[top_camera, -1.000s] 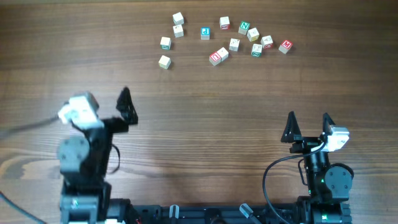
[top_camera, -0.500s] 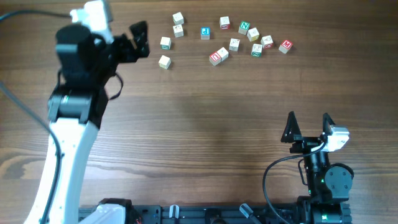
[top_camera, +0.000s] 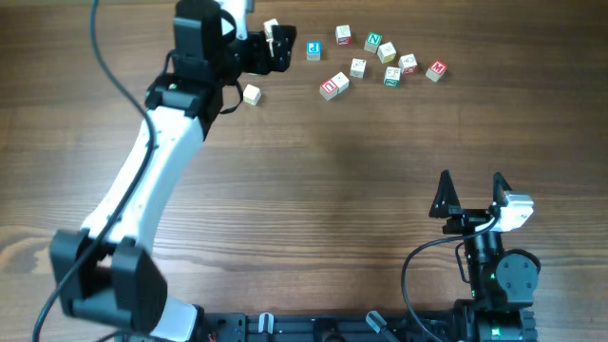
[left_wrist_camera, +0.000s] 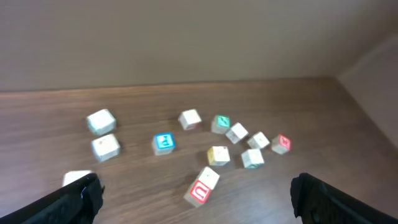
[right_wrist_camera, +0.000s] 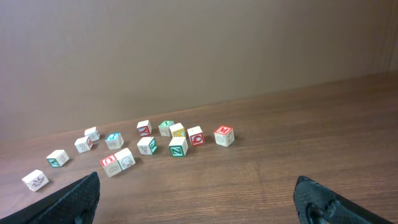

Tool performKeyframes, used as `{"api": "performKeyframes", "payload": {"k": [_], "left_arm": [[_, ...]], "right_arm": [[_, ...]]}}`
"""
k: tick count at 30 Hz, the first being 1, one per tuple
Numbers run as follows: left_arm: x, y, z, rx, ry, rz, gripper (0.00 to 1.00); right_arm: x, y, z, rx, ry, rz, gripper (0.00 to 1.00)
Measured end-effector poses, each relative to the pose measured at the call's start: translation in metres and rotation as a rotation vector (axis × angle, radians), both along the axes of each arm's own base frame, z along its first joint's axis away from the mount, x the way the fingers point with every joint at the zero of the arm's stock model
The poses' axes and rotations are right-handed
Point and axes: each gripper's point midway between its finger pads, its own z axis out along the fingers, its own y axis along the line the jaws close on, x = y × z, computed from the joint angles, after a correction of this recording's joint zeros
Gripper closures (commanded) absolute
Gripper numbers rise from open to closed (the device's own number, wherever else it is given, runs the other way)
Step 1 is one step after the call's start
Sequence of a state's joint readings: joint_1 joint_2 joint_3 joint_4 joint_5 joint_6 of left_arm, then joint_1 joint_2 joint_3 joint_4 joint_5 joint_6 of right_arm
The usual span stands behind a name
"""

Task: Form a circle
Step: 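Reach the left gripper forward to the red U block, then grasp the red U block with the left gripper and lift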

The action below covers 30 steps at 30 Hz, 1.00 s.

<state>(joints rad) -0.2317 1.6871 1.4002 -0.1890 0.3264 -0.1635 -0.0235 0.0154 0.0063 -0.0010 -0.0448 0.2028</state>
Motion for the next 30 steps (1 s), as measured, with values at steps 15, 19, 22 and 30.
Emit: {"api": "performKeyframes", "payload": {"k": [15,19,22,30], "left_arm": [[-0.002,-0.098,-0.103,0.238,-0.176,-0.516,0.0],[0.006,-0.101,-0.142,0.252,-0.149,-0.529,0.0],[0.007,-0.101,-0.174,0.256,-0.097,-0.536,0.0],[0.01,-0.102,-0.213,0.259,-0.064,-0.541,0.0]], "right_arm": [[0.0,0.0,0.0,0.0,0.0,0.0,0.0],[0.0,0.0,0.0,0.0,0.0,0.0,0.0],[0.0,0.0,0.0,0.0,0.0,0.0,0.0],[0.0,0.0,0.0,0.0,0.0,0.0,0.0]]}}
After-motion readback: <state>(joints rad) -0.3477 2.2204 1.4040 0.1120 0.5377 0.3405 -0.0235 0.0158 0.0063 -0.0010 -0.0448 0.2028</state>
